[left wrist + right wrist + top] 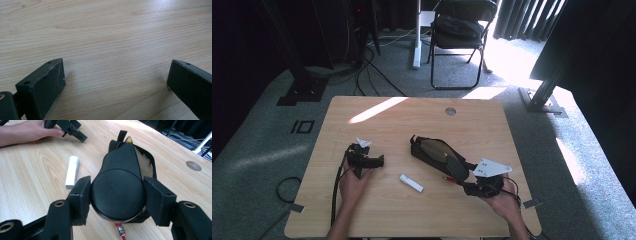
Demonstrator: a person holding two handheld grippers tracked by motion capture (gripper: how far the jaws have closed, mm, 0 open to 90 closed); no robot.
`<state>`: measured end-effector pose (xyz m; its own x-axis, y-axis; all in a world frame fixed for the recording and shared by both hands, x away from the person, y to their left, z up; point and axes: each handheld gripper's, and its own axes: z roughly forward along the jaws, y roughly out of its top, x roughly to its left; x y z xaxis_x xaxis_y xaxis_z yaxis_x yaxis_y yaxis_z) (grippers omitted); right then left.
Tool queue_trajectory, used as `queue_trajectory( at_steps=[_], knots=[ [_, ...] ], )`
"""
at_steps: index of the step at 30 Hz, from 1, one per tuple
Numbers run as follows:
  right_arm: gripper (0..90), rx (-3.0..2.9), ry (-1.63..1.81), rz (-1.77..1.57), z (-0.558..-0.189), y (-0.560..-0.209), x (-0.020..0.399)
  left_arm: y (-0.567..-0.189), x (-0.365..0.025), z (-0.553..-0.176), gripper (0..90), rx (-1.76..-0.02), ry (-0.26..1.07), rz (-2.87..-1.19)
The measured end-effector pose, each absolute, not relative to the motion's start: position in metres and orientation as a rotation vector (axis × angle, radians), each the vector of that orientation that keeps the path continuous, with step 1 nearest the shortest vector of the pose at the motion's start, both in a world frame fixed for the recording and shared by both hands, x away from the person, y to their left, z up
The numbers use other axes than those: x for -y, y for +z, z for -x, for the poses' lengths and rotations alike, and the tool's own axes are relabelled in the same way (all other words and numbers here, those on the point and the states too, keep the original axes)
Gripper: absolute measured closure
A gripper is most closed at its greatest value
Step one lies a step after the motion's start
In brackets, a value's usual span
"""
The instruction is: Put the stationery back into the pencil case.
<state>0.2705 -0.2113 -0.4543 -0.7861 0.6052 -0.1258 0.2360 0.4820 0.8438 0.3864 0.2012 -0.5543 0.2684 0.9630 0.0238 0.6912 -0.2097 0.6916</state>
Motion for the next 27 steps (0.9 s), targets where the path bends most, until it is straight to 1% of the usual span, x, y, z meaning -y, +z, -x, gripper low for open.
queue_trajectory(
  at_steps=[27],
  knots=[
    [41.8, -2.283, 1.256, -0.726, -0.288, -0.449, 0.212, -0.554, -0.201, -0.386, 2.0, -1.488, 0.625, -1.978]
  ],
)
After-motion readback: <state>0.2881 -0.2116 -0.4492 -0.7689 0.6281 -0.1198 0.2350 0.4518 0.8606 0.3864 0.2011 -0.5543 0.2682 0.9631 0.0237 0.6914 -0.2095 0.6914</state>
